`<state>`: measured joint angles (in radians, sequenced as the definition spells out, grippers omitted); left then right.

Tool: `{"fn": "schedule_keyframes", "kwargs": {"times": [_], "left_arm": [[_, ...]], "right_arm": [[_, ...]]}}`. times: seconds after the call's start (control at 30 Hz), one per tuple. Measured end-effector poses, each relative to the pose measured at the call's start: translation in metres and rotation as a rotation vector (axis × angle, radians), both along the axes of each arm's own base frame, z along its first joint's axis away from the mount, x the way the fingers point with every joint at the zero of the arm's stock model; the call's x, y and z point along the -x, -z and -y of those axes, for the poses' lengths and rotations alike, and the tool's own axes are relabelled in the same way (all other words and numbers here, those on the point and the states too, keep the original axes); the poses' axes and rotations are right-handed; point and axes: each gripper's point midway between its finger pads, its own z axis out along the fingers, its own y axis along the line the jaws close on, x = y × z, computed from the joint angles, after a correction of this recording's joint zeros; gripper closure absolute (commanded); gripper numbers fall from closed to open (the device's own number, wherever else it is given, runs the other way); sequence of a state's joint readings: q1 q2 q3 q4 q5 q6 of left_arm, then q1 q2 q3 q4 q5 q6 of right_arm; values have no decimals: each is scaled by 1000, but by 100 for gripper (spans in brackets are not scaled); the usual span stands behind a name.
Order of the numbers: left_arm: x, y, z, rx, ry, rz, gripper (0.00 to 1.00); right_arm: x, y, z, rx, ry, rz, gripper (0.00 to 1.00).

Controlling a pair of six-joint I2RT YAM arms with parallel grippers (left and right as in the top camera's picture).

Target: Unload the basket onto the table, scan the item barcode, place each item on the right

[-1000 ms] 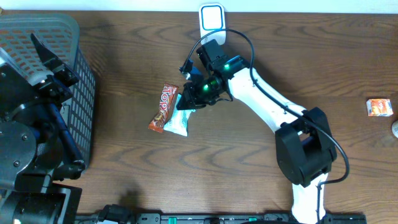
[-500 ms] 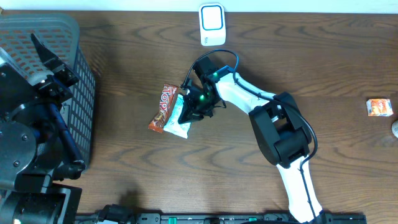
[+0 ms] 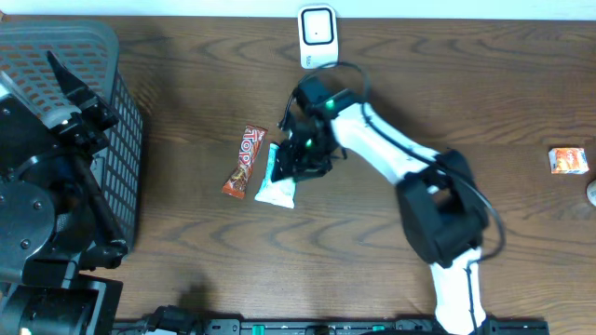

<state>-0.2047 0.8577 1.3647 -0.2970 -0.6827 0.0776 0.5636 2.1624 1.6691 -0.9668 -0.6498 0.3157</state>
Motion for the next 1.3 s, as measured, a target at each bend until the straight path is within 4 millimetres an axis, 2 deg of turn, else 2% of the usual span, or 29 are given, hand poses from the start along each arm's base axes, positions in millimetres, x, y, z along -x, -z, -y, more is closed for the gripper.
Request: {"fn": "schedule_keyframes", "kwargs": {"times": [0.03,0.07,0.1,0.2,0.3,0.53,0.77,0.93,1.17,1.3], "left_arm": [[0,0,0,0,0,0,2],[0,0,0,0,0,0,2],[0,0,0,0,0,0,2],[0,0,0,0,0,0,2],[0,0,0,0,0,0,2],[0,0,0,0,0,-1,2],[0,0,0,0,0,-2,2],[0,0,0,0,0,-2,2],[0,1,0,-1,0,-3,2],[0,1,0,-1,0,-3,2]], "right_arm": [[-1,-12,2,-20,-2,17,1],[-5,-33,6,-64,-5,47,1],[-7,-41,10,-85,-3,58,1],[-14,-50,19,-117,10,64,1],[-20,-39,27,-126,24,58,1],[-12,0,21,-197,0,27,1],[-9,28,29,-141,49,5,1],[-14,30,21,-200,109,26,1],[-15,32,-8,-311,154,4,1],[-7,40,-24,-354,142,-85,34]]}}
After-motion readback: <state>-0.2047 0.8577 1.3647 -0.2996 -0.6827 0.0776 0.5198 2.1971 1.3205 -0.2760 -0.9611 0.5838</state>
